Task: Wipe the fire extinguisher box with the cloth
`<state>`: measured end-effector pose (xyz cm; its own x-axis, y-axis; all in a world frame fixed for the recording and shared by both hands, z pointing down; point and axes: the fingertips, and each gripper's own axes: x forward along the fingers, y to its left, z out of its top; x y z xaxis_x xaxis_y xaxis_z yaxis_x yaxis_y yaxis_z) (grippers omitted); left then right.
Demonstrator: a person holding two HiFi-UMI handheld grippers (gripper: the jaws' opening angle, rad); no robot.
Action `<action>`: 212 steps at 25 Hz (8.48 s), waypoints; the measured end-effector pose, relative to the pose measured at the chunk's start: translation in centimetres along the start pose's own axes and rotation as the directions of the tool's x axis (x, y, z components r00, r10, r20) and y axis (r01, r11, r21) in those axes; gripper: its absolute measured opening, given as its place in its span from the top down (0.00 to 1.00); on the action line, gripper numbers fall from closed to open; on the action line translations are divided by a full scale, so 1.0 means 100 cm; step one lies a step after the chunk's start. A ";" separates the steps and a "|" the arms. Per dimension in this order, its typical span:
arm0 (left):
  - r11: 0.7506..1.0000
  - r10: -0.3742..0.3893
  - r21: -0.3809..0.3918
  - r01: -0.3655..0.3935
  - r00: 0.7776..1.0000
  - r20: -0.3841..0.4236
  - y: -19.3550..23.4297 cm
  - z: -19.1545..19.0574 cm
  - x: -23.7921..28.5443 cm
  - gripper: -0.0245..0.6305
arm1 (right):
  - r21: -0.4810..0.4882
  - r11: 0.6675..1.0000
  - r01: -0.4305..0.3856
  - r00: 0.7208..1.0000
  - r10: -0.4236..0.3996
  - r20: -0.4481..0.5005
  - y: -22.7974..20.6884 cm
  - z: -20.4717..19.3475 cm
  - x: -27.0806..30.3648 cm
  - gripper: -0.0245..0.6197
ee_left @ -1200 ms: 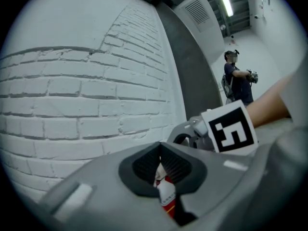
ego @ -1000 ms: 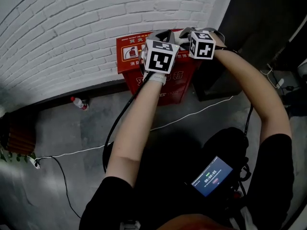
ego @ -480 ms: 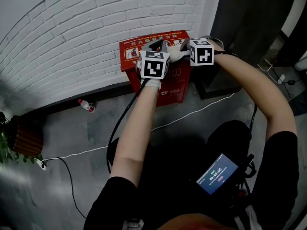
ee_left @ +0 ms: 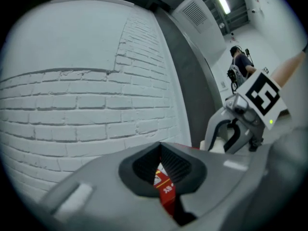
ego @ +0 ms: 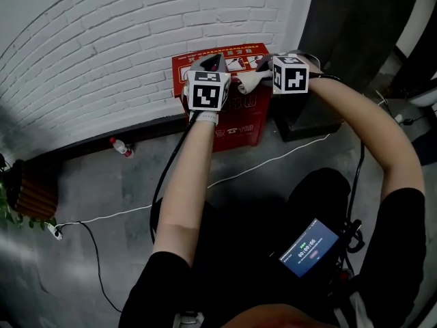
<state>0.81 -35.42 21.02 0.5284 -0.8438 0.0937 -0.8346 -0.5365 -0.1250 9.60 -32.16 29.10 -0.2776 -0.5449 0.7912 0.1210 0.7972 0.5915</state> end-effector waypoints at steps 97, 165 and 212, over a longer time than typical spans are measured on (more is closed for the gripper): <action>0.985 0.151 -0.073 -0.159 0.983 -0.105 0.174 -0.093 -0.013 0.96 | 0.079 0.958 0.276 0.958 -0.281 0.060 -0.181 0.150 0.115 0.82; 0.950 0.224 -0.227 -0.216 0.974 0.012 0.098 -0.125 -0.105 0.96 | 0.364 0.930 0.057 0.925 -0.186 0.330 0.071 0.151 0.098 0.82; 0.980 0.090 -0.183 -0.076 0.993 0.072 0.021 -0.165 -0.026 0.96 | 0.944 0.318 -0.089 0.645 -0.703 0.298 0.020 0.061 0.121 0.81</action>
<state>-4.83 -34.17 36.79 0.4609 -0.8874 0.0104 -0.8865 -0.4599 0.0509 0.64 -35.57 38.93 -0.5484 -0.8349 0.0481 -0.8362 0.5476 -0.0290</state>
